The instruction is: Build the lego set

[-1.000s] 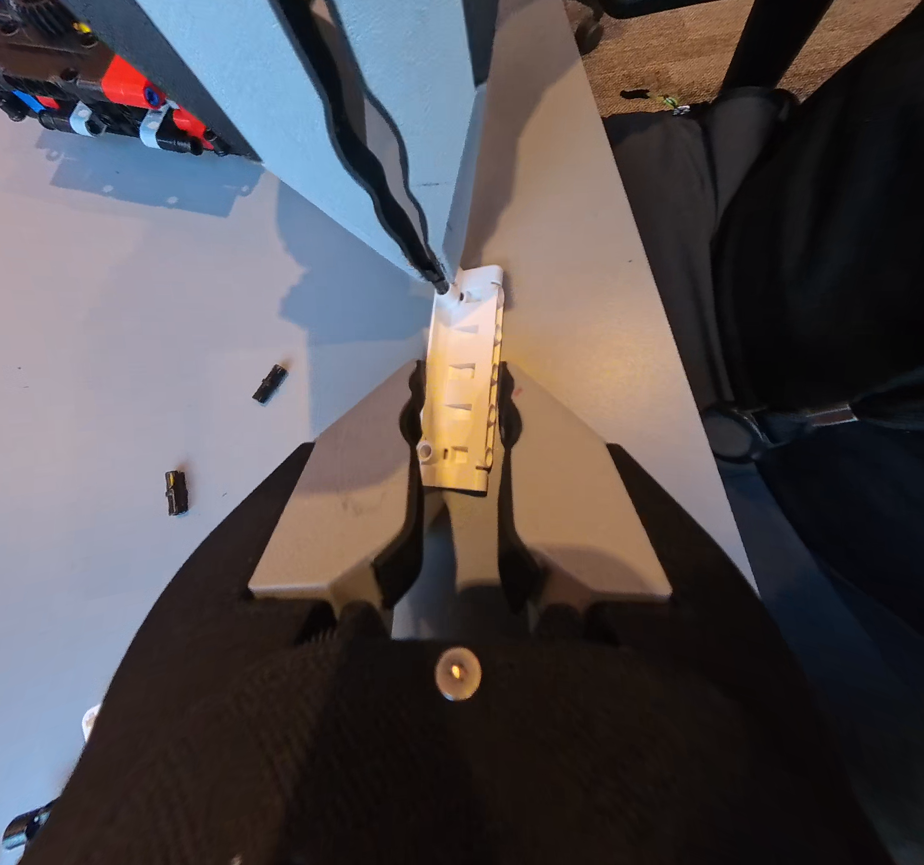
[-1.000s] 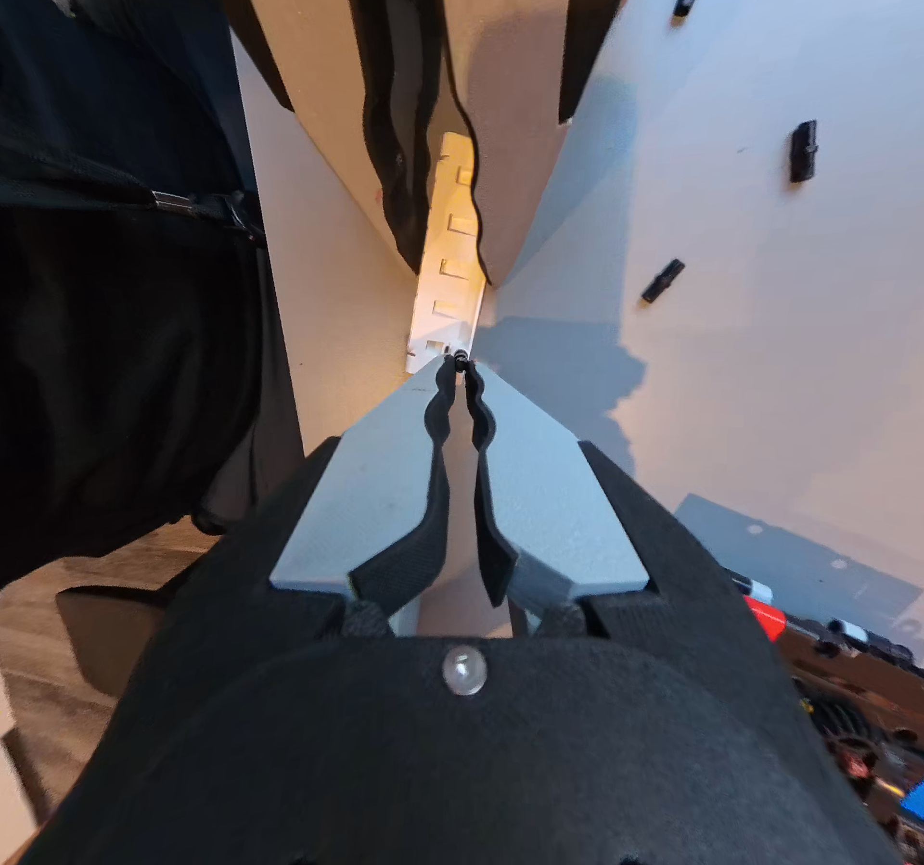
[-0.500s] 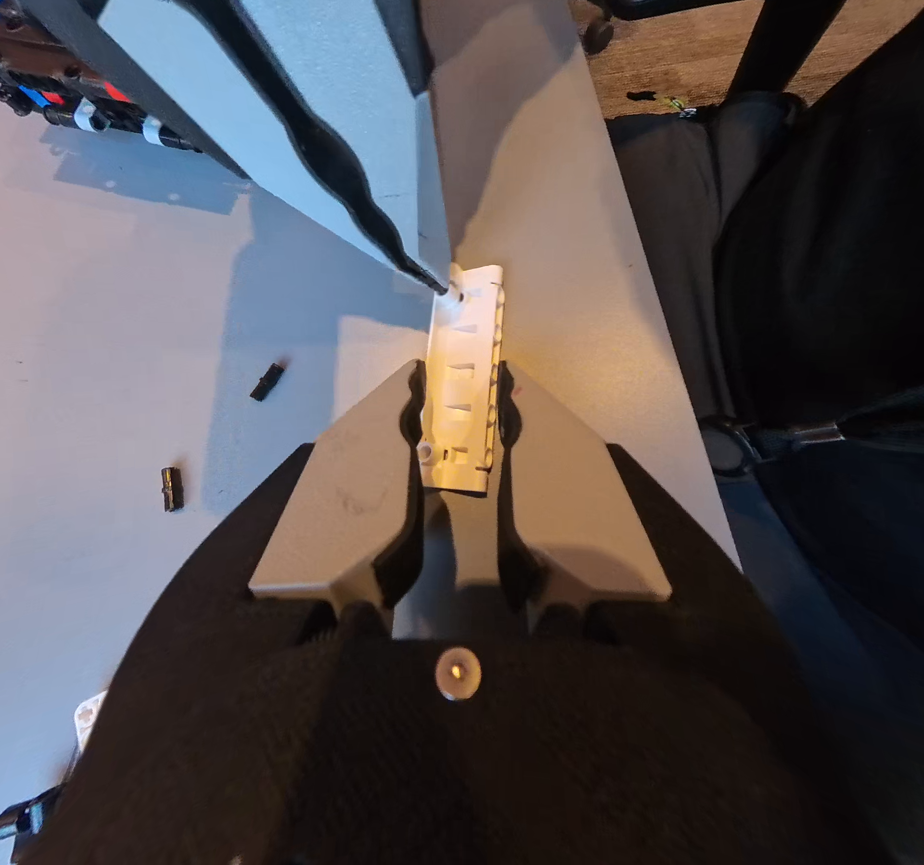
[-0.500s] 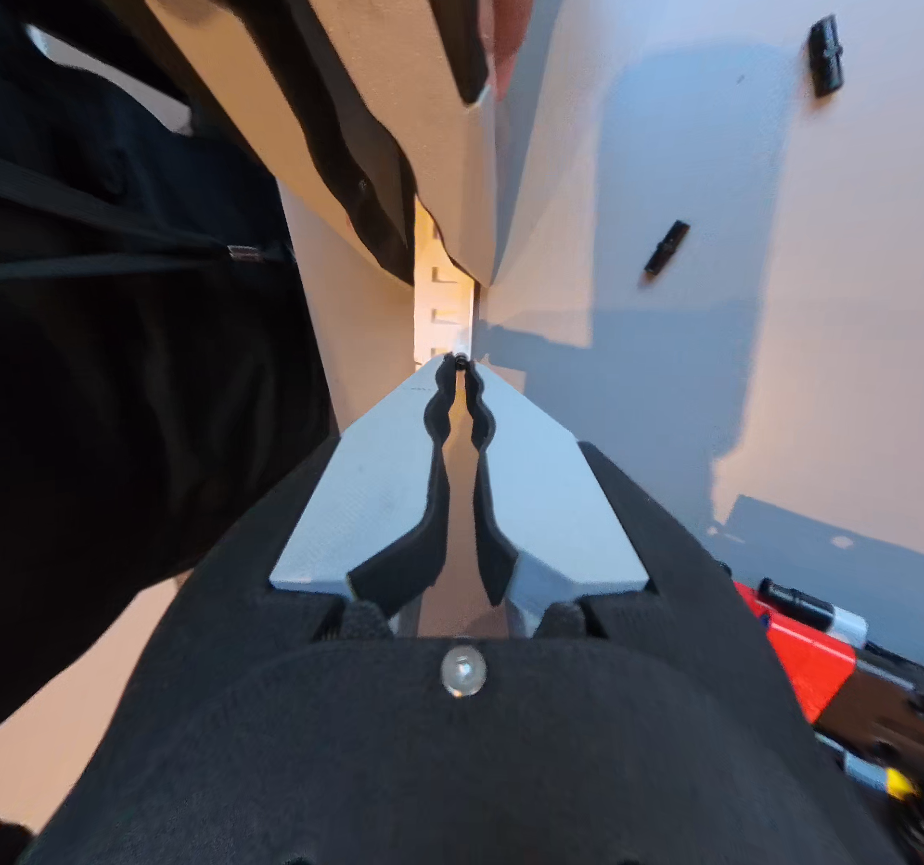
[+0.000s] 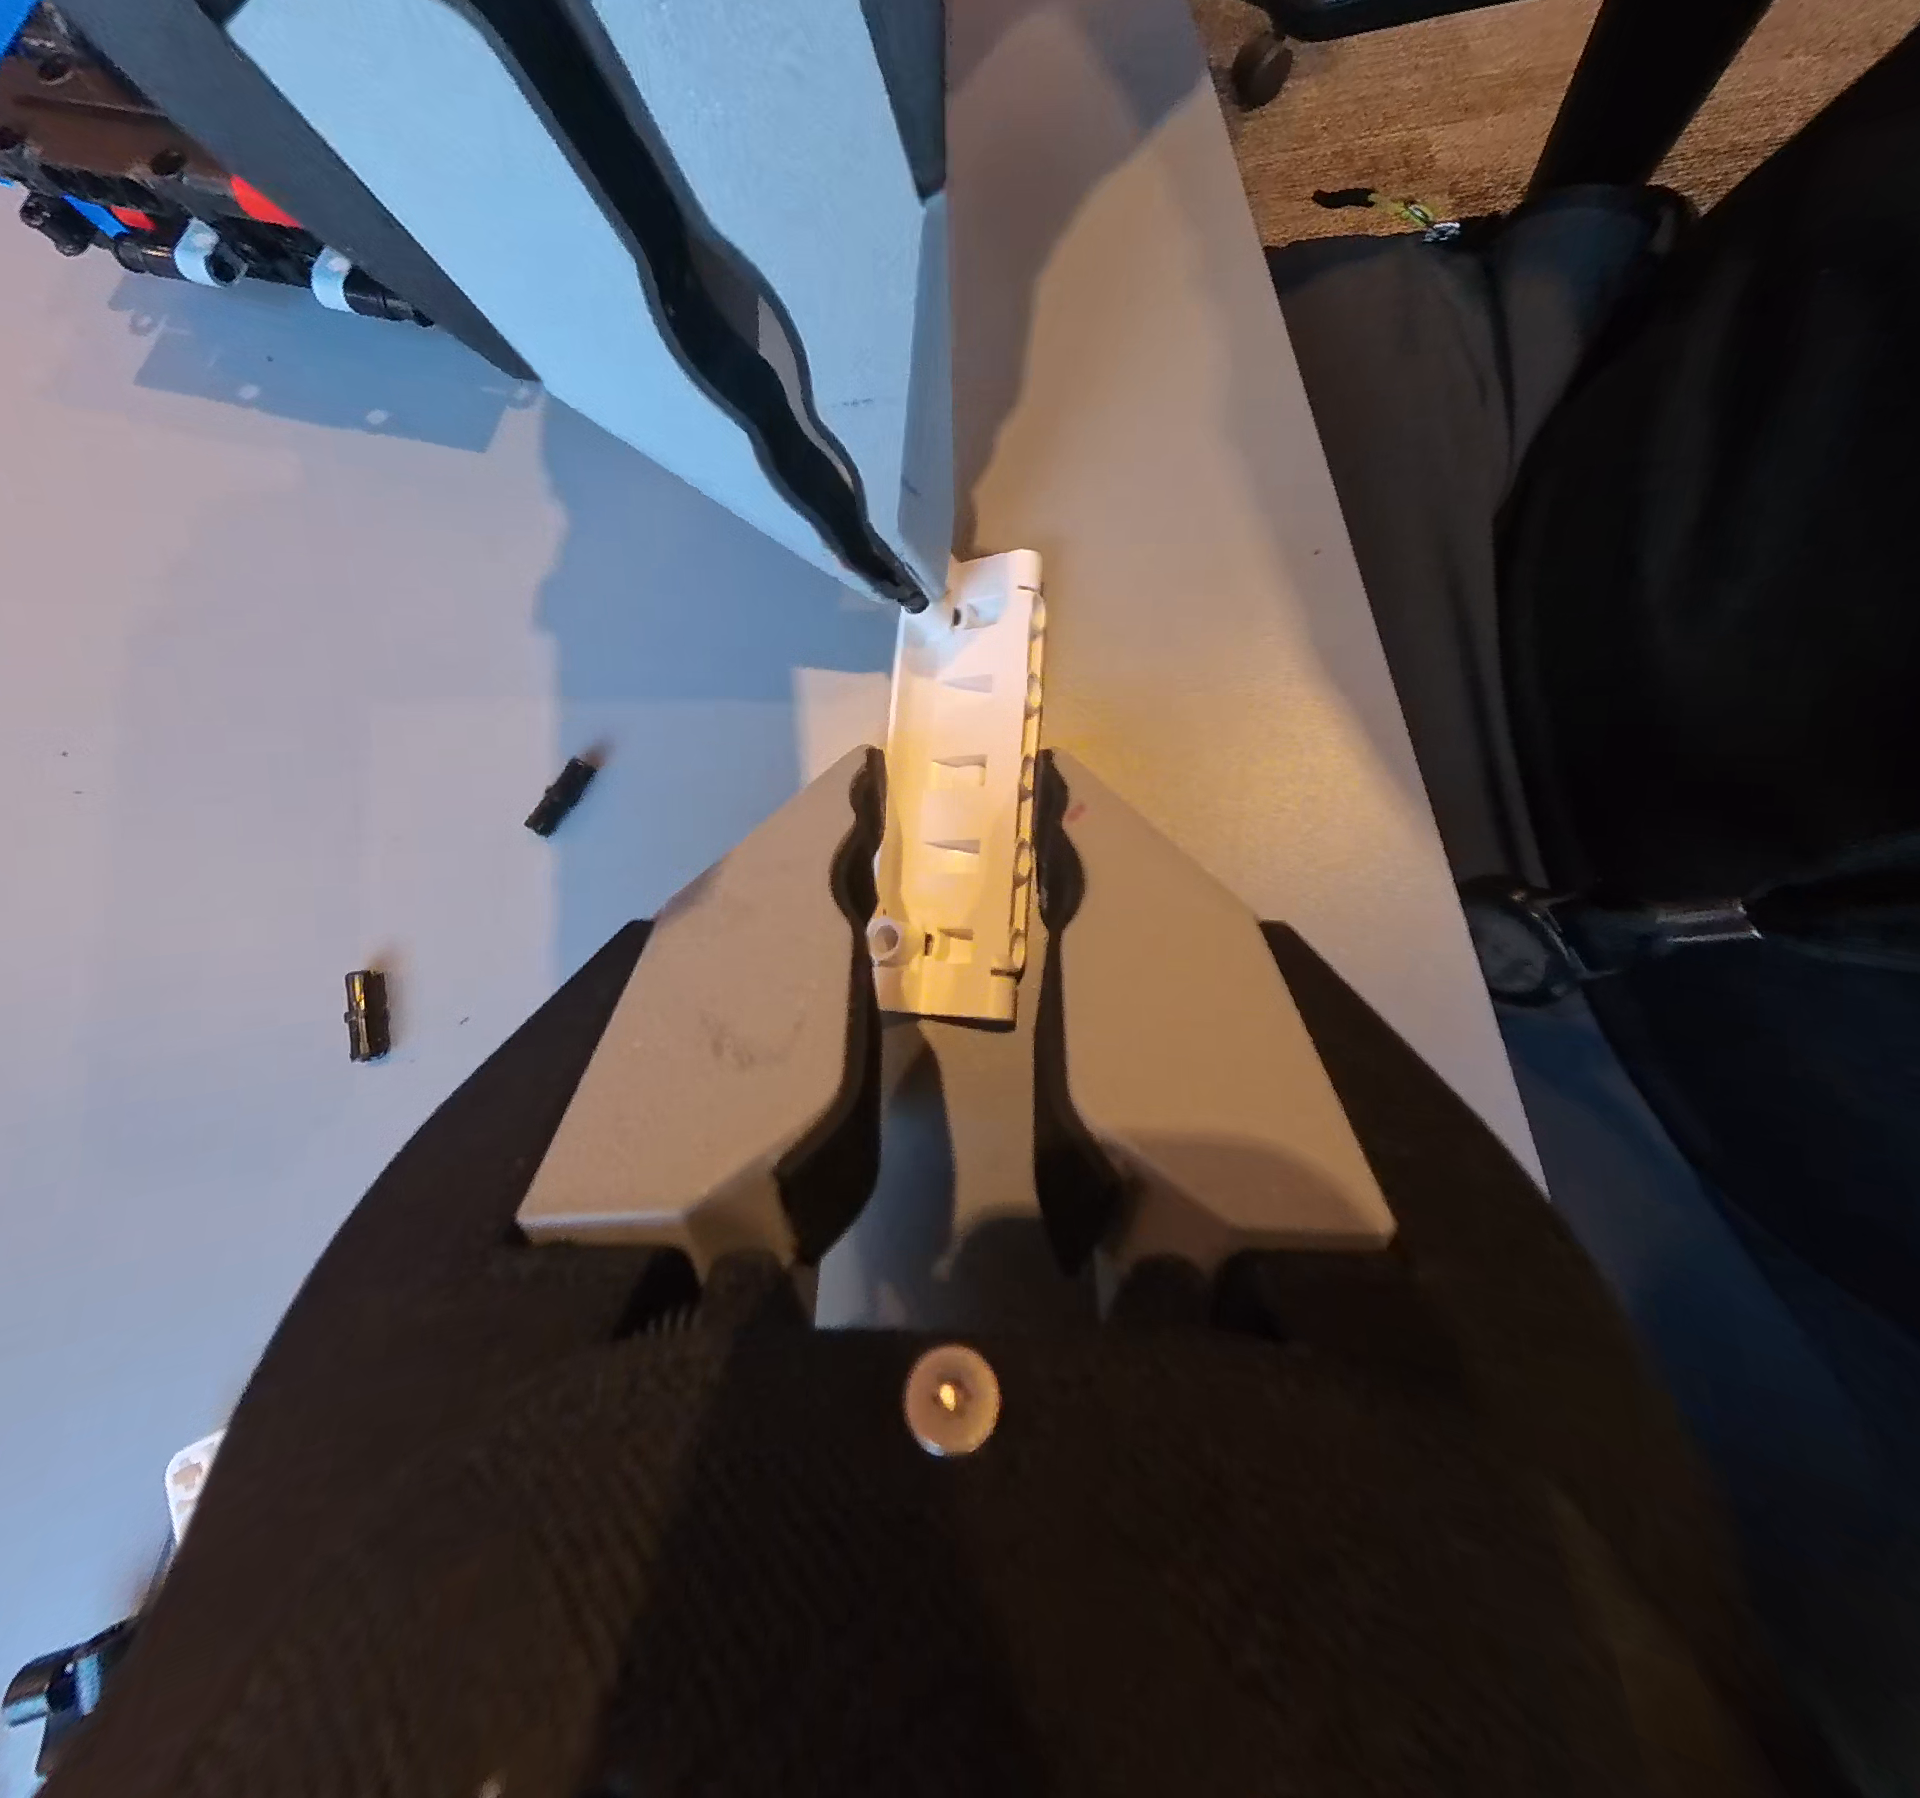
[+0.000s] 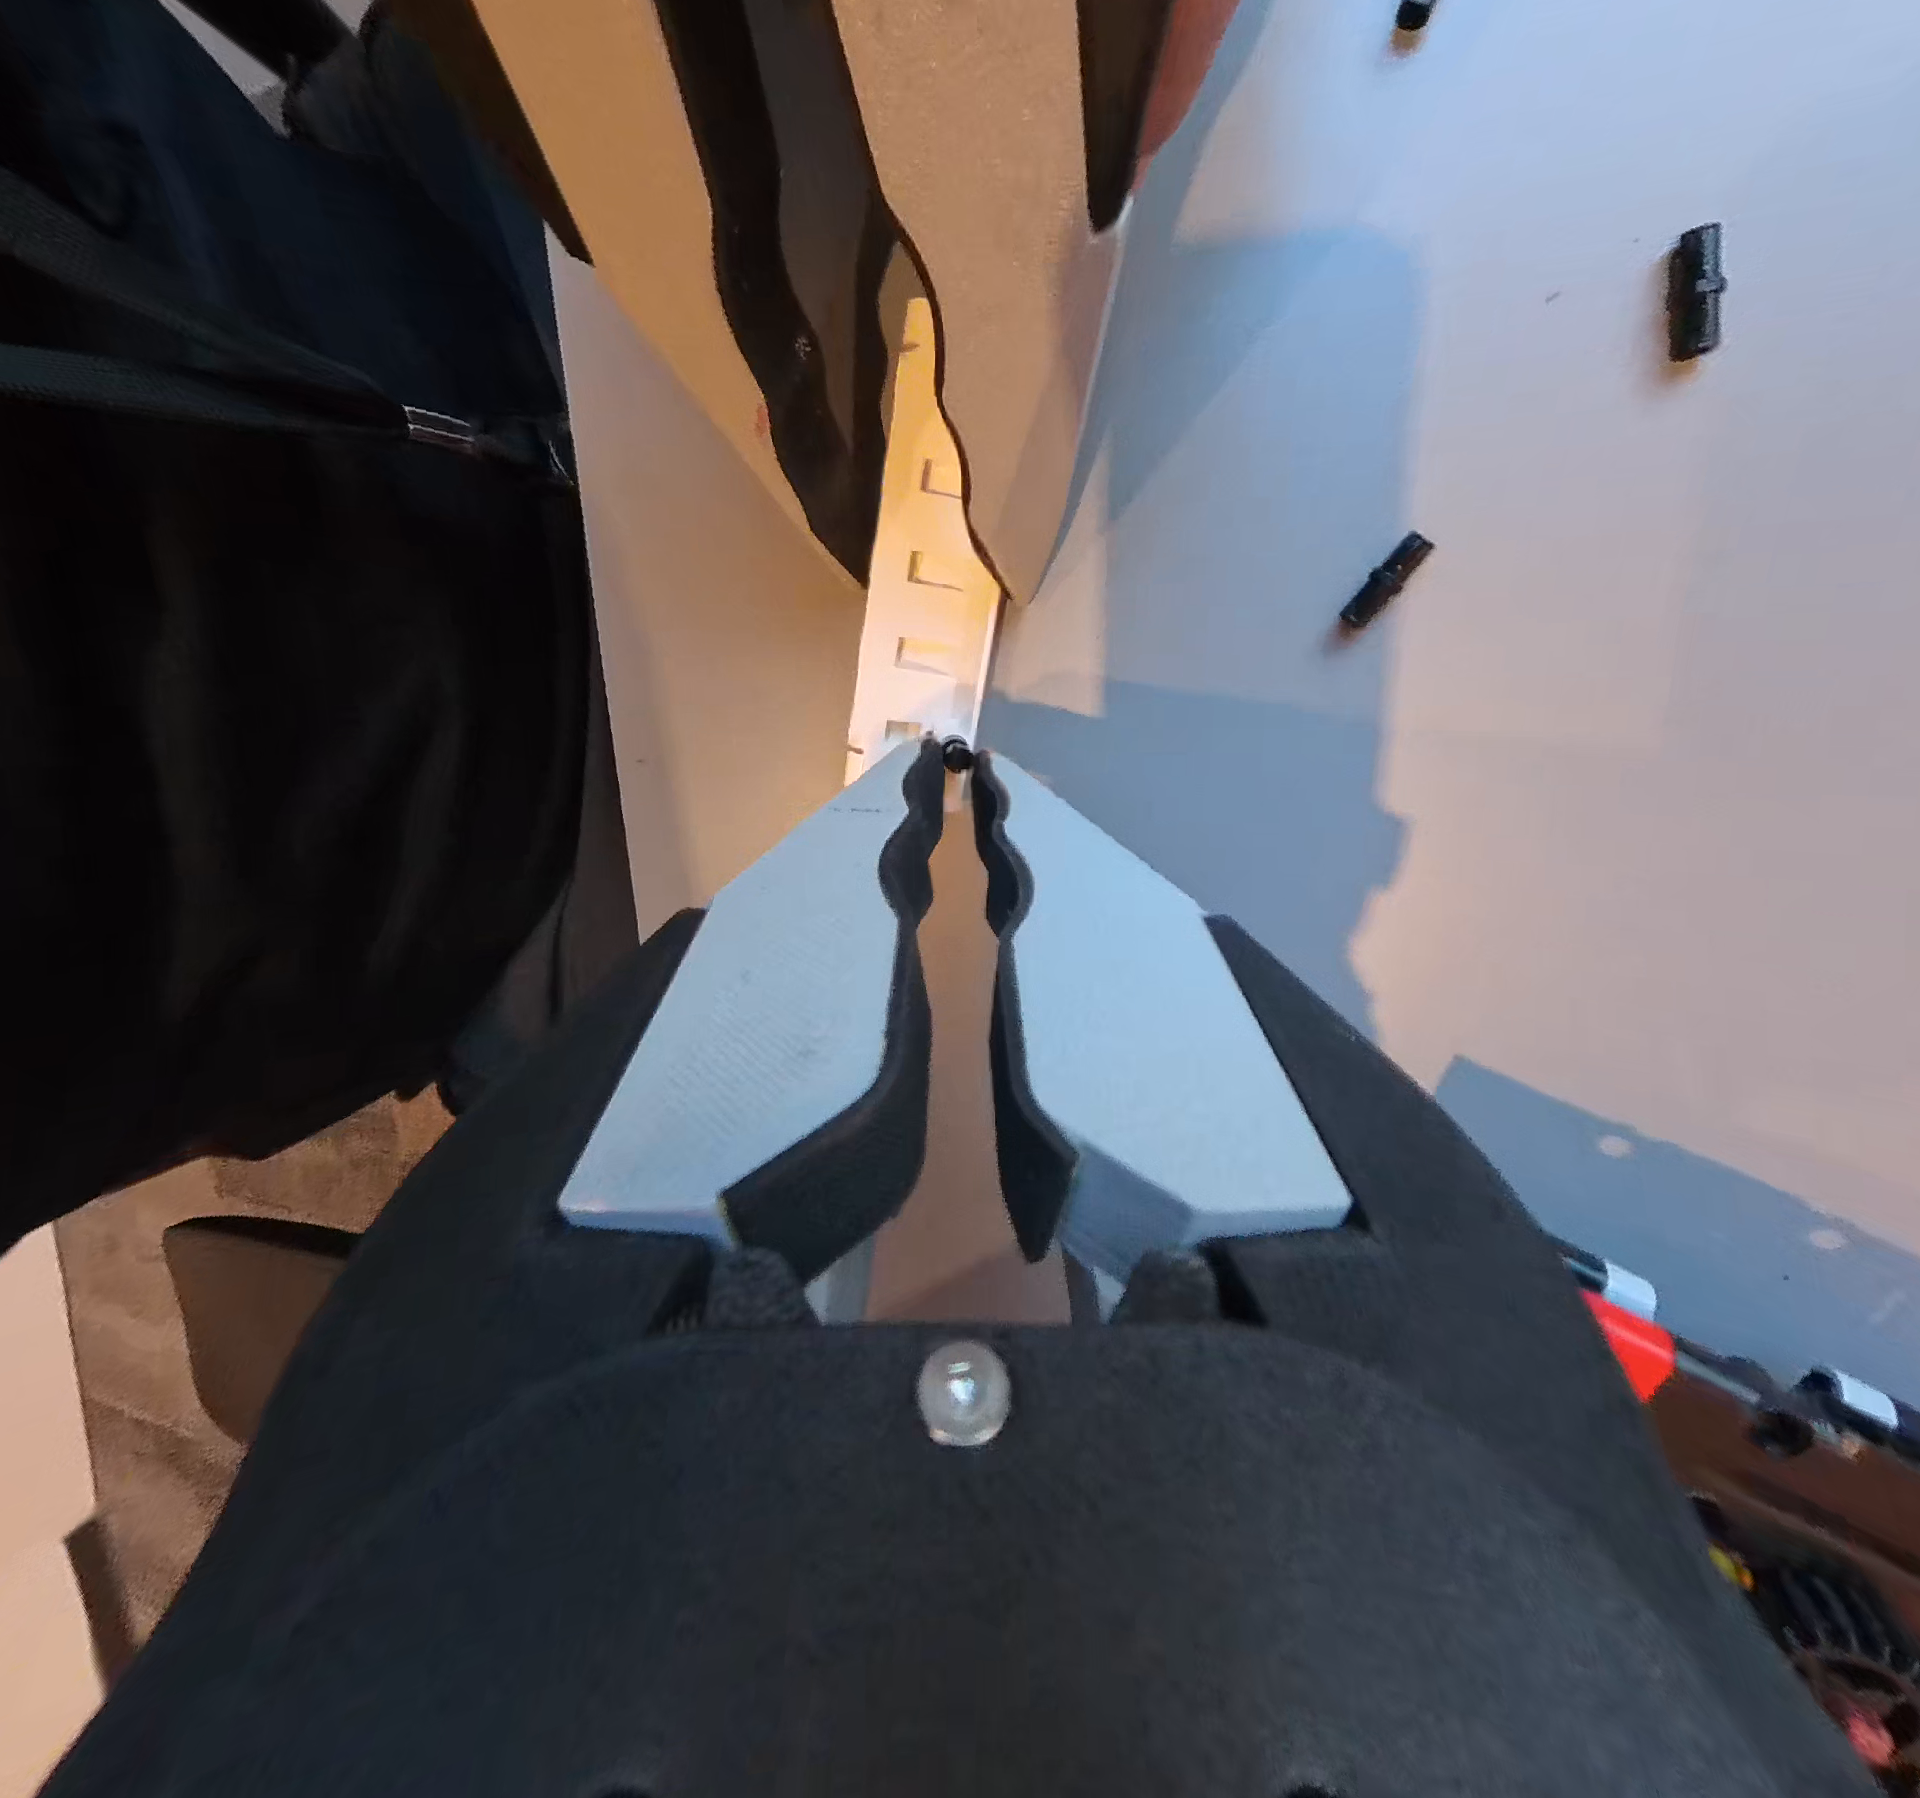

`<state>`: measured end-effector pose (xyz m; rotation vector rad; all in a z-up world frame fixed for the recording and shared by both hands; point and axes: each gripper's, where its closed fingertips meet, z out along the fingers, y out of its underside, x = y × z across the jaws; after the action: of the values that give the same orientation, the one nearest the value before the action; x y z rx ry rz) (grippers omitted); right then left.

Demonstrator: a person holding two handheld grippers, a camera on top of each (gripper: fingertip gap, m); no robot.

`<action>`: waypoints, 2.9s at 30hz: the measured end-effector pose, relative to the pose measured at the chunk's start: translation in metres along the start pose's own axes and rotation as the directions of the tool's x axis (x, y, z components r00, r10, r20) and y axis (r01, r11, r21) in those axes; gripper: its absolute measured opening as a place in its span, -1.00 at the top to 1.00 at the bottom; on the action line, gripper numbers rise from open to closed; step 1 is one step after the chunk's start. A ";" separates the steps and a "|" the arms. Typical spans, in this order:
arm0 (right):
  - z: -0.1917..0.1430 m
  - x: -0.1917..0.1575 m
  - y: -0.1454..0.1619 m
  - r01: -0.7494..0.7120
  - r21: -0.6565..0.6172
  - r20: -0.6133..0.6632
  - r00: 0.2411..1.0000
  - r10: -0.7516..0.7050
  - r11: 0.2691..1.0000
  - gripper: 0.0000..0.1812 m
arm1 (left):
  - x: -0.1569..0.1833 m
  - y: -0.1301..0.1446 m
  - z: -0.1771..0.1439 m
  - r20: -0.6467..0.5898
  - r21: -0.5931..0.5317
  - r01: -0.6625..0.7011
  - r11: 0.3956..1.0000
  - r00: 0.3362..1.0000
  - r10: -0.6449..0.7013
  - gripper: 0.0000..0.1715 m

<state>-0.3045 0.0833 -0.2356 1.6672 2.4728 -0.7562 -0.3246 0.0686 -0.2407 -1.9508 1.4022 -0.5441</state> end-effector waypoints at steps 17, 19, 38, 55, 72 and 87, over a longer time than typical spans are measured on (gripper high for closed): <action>-0.010 0.000 -0.002 0.017 0.042 -0.034 0.999 -0.016 0.999 1.00 | 0.000 0.000 0.000 -0.004 0.000 0.006 1.000 1.000 -0.006 0.71; -0.011 0.001 -0.002 0.028 0.037 -0.040 0.999 -0.026 0.999 1.00 | 0.000 0.000 0.000 -0.004 0.000 0.007 1.000 1.000 -0.007 0.71; -0.005 -0.003 0.000 0.095 0.004 -0.079 0.992 -0.094 0.995 1.00 | 0.005 -0.001 0.001 -0.023 0.001 0.001 1.000 1.000 -0.001 0.70; -0.043 -0.005 -0.008 -0.087 0.506 -0.195 0.957 0.212 0.858 0.86 | -0.007 -0.002 0.003 0.039 0.004 0.120 0.993 0.992 -0.120 0.71; -0.004 -0.028 0.006 0.049 0.462 -0.425 0.889 0.172 0.885 0.51 | 0.005 -0.005 -0.018 0.194 0.061 0.325 0.944 0.924 -0.331 0.43; -0.019 -0.004 0.001 0.056 0.343 -0.486 0.865 0.126 0.938 0.65 | 0.008 0.016 -0.019 0.217 0.068 0.403 0.913 0.887 -0.408 0.66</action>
<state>-0.2978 0.0885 -0.2185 2.2893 2.7463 -0.8920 -0.3448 0.0524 -0.2392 -2.2229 0.8431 -0.4988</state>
